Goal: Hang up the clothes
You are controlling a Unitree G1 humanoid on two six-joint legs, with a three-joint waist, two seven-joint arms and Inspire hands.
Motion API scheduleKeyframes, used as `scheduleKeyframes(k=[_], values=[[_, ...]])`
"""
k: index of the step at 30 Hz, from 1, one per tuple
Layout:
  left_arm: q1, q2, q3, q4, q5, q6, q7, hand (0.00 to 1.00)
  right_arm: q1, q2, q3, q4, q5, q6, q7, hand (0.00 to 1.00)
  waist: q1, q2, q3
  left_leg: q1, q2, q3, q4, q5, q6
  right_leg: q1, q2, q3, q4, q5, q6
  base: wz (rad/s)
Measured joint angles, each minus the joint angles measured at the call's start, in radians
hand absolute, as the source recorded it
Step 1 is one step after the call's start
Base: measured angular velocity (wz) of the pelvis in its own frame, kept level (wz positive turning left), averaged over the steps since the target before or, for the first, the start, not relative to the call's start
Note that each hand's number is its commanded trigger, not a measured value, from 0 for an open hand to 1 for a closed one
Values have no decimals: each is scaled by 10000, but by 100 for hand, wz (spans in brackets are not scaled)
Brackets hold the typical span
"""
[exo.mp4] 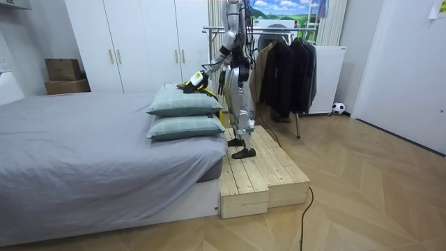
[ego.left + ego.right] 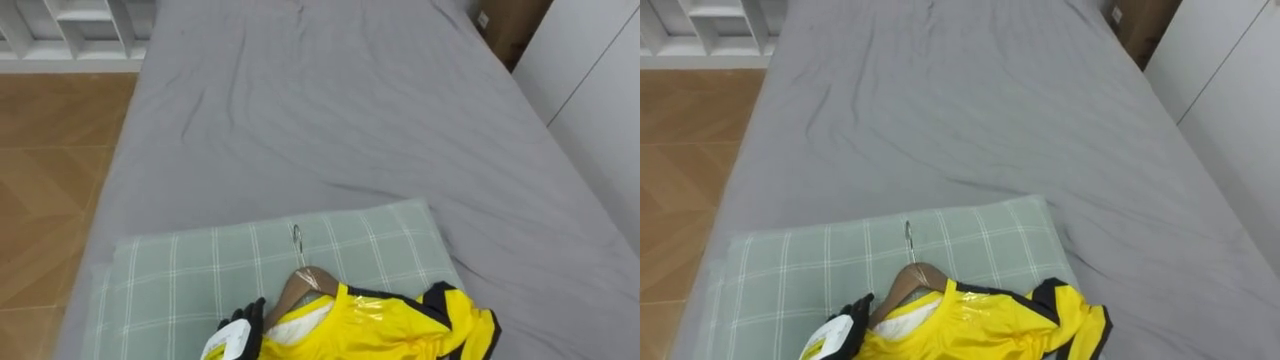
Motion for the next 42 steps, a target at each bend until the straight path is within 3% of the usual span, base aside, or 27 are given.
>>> scheduleKeyframes(k=[9, 17, 28, 38, 42], values=[[100, -82, -3, 195, 19, -2, 171, 0, 23, 4, -11, 0, -6, 85, 81, 0, -2, -7, -74, 47, 1, 24, -26, 5, 1, -11, -7, -45, 93, 4, -6, 0], [76, -96, -75, 661, -84, -134, 316, 0, 63, 7, 87, -1, 8, 88, 74, 0, -8, -28, -75, 161, 10, 82, -108, 4, 1, 7, -4, -33, 192, -20, 0, 0], [-105, -64, 23, 962, -81, -125, 631, 0, 100, 54, 191, -1, 567, 302, 1, 0, -1, -244, -110, 216, 12, 248, -94, 4, 1, 0, 19, 247, 162, -37, -11, -4], [-501, -89, 342, 1400, -84, -123, 566, 0, 80, 64, 189, 26, 482, 313, 5, 0, -6, -363, -43, 192, 20, 268, -92, 4, 1, -30, 36, 296, 160, -37, -12, 0], [-648, -118, 373, 1669, -83, -123, 595, 0, 61, 66, 194, 13, 423, 416, 6, 0, -7, -420, -70, 146, 17, 264, -88, 4, 1, -49, 39, 323, 165, -36, -12, 0]])
